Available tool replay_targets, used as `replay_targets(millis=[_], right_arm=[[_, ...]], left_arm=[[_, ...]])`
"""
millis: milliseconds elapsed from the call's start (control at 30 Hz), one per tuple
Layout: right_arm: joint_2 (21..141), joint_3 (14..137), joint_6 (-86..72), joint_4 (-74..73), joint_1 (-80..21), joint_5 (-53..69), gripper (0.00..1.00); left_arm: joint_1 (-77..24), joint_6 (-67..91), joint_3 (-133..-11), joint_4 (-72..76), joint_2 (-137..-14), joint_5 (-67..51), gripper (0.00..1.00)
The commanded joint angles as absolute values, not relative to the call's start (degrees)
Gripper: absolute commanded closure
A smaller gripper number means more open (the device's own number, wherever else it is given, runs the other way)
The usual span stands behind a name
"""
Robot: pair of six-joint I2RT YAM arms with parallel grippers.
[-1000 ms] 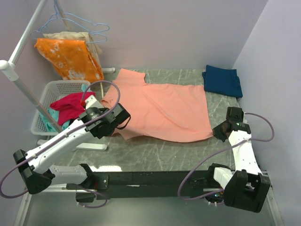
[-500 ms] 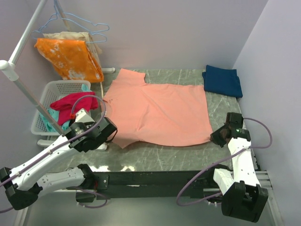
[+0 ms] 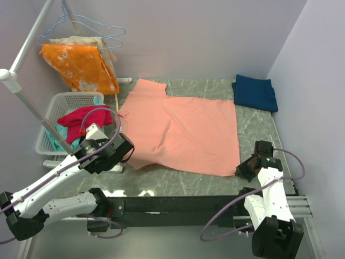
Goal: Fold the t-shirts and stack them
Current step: Fold the tshirt
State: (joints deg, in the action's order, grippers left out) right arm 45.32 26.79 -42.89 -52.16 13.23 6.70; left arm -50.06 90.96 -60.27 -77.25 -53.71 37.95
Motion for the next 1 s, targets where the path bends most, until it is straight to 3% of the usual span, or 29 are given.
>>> replay_targets(millis=[0,367,767,967], right_arm=[[43.7,29.7,-45.3,-53.8,12.8,3.8,1.00],[42.5,45.9,-47.6,-60.2,12.8,-9.0,1.00],[45.2,38.1,-47.2,-55.0,12.8,-3.3,1.00],[48.4,40.7,-47.1,-52.3,12.8,-0.3,1.00]], left_arm=[[-49.8,91.5,-59.8,-78.5,-54.5,38.3,0.99],[-49.8,91.1,-60.2,-78.6,-58.2,38.4,0.99],[-49.8,90.6,-62.3,-78.5,-60.6,40.3,0.99],[-49.7,89.7,-65.5,-78.7,-63.5,42.5,0.99]])
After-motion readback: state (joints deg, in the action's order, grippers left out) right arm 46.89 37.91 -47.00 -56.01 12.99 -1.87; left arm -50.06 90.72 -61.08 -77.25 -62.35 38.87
